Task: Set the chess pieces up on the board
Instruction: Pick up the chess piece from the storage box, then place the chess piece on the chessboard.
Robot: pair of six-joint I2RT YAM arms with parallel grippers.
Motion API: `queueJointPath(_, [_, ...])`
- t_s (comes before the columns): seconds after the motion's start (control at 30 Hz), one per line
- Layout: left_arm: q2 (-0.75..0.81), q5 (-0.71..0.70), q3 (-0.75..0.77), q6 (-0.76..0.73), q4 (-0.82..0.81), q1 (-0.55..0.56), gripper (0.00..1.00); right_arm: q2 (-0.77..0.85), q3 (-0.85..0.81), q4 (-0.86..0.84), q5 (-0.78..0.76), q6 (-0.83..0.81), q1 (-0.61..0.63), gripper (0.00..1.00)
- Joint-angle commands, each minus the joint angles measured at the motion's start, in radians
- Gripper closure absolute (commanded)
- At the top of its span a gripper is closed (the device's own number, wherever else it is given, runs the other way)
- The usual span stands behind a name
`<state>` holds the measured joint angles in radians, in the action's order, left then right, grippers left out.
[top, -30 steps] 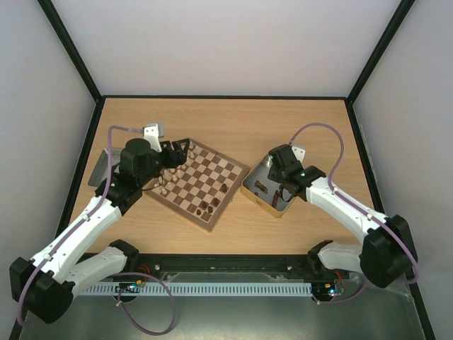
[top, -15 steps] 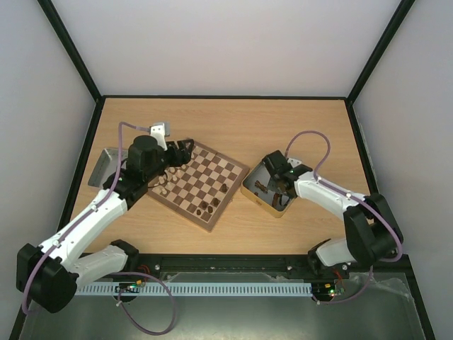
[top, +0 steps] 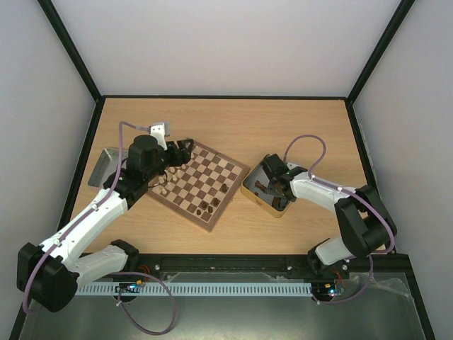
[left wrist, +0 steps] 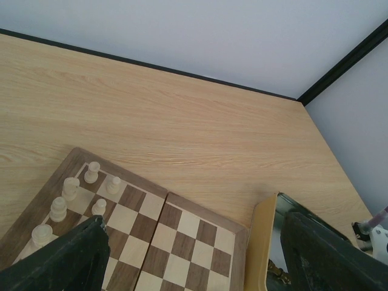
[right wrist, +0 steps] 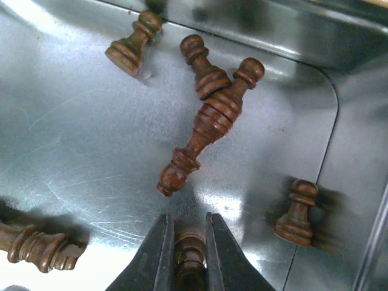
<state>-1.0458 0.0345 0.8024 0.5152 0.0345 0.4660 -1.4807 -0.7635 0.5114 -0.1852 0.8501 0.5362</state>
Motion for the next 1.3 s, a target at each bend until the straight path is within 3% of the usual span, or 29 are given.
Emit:
queueJointPath(0.0, [0.007,-0.006,0.022,-0.017,-0.027,-0.006,0.21,0.011,0.000,-0.001,-0.019,0.009,-0.004,0.95])
queueJointPath(0.43, [0.011,0.035,0.015,0.005,-0.038,-0.006,0.21,0.152,-0.105,0.014,-0.033,-0.071,-0.004,0.97])
queueJointPath(0.73, [0.018,0.013,0.015,0.019,-0.031,-0.006,0.21,0.205,-0.178,-0.005,0.159,-0.150,0.032,0.96])
queueJointPath(1.03, [0.031,-0.099,0.038,0.030,0.006,-0.010,0.21,0.146,-0.243,0.088,0.135,-0.142,0.380,0.96])
queueJointPath(1.27, [0.071,-0.207,0.046,0.048,0.038,-0.015,0.21,0.059,-0.282,0.052,0.118,-0.190,0.592,0.96])
